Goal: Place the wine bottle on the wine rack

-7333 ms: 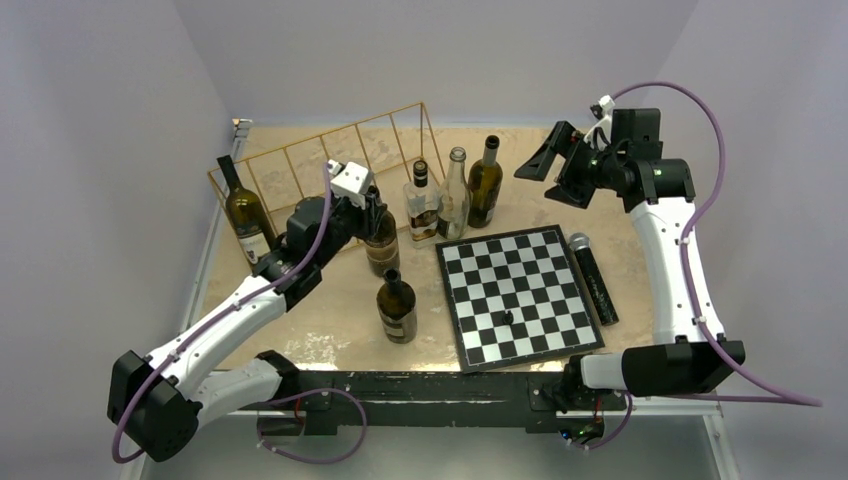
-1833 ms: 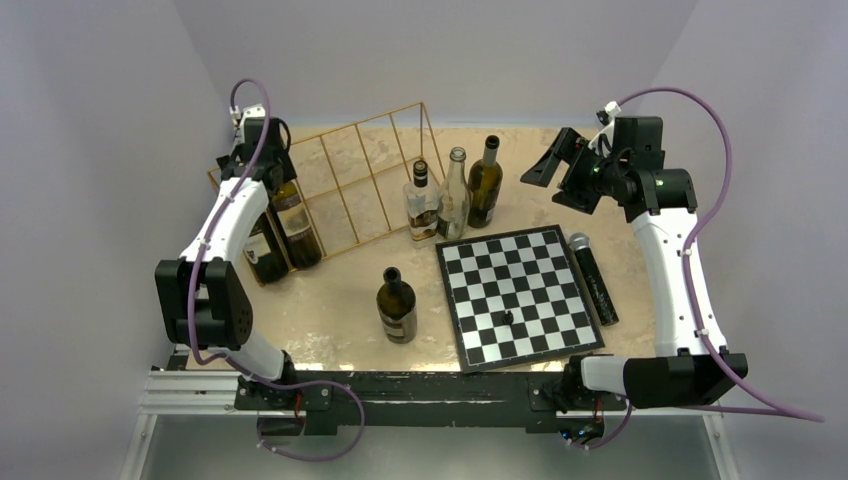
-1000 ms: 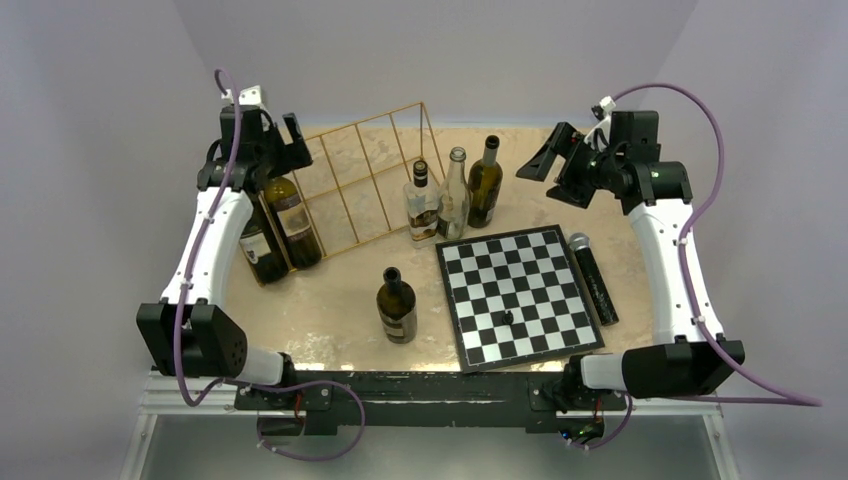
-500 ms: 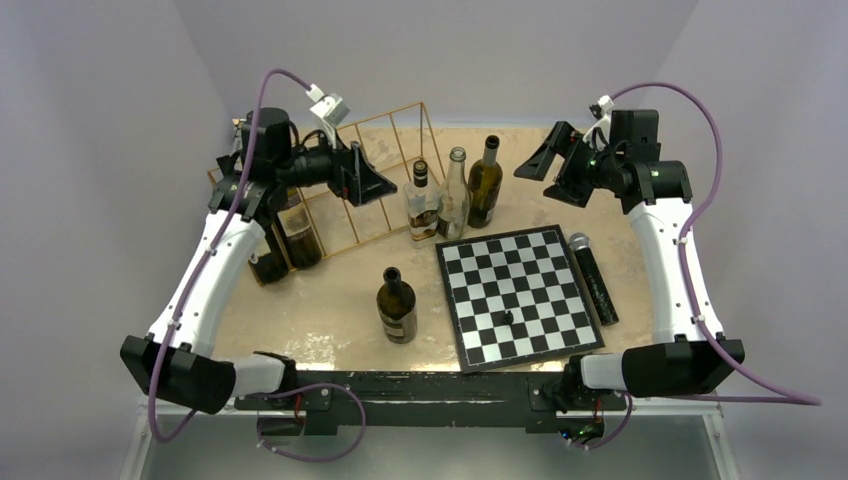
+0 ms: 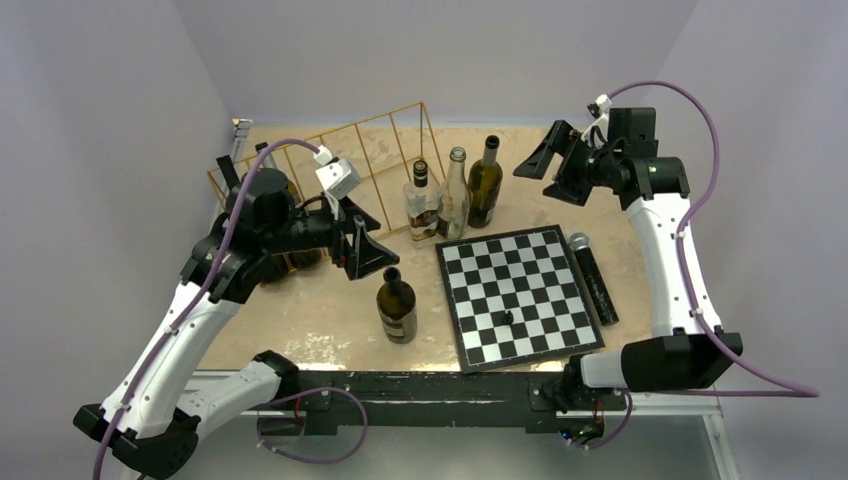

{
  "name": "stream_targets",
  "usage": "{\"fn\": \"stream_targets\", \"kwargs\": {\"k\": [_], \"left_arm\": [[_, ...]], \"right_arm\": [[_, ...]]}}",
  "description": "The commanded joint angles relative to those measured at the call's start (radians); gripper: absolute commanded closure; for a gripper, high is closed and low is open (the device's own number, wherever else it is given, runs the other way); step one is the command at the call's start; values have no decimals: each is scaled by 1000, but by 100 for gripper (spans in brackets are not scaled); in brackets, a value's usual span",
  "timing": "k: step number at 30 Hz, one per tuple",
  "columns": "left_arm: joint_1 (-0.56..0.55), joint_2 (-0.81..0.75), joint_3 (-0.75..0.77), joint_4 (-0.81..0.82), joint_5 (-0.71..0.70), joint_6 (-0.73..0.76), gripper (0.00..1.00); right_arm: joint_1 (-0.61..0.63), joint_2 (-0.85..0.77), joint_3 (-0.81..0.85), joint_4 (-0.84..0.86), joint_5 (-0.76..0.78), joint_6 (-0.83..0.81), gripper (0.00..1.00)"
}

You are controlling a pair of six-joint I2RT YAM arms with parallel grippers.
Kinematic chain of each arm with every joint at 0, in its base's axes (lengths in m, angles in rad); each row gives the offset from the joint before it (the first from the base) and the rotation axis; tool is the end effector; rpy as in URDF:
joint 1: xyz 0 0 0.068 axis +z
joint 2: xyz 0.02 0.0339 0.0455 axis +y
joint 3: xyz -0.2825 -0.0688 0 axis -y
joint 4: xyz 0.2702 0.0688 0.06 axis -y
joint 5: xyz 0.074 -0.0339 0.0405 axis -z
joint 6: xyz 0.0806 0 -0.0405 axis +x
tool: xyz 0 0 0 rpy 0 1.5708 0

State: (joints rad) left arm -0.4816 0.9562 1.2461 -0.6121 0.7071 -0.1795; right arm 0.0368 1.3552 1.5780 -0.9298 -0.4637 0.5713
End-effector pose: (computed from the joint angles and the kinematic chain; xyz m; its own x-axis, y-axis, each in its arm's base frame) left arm 0.1771 -0.1516 0.4362 -0.4365 0.0750 -0.8966 0.8337 0.4083 -0.3718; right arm 0.3194 0.0478 0.4128 -0.7476 0.4564 -0.4825 0.0374 0.7543 0.6555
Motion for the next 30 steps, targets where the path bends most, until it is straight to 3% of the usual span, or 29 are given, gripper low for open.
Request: {"fn": "stream_targets", "kwargs": {"k": [1, 12, 20, 30], "left_arm": [[-51, -29, -24, -103, -96, 55, 6], [-143, -102, -160, -85, -208, 48, 11], [-217, -163, -302, 114, -229, -49, 23], [-265, -183, -365, 227, -264, -103, 37]], "right_arm": [[-6, 1, 37, -14, -3, -21, 9], [-6, -44, 1, -19, 5, -7, 9], [-8, -22, 154, -157, 167, -134, 8], [-11, -30, 180, -182, 188, -125, 8]]}}
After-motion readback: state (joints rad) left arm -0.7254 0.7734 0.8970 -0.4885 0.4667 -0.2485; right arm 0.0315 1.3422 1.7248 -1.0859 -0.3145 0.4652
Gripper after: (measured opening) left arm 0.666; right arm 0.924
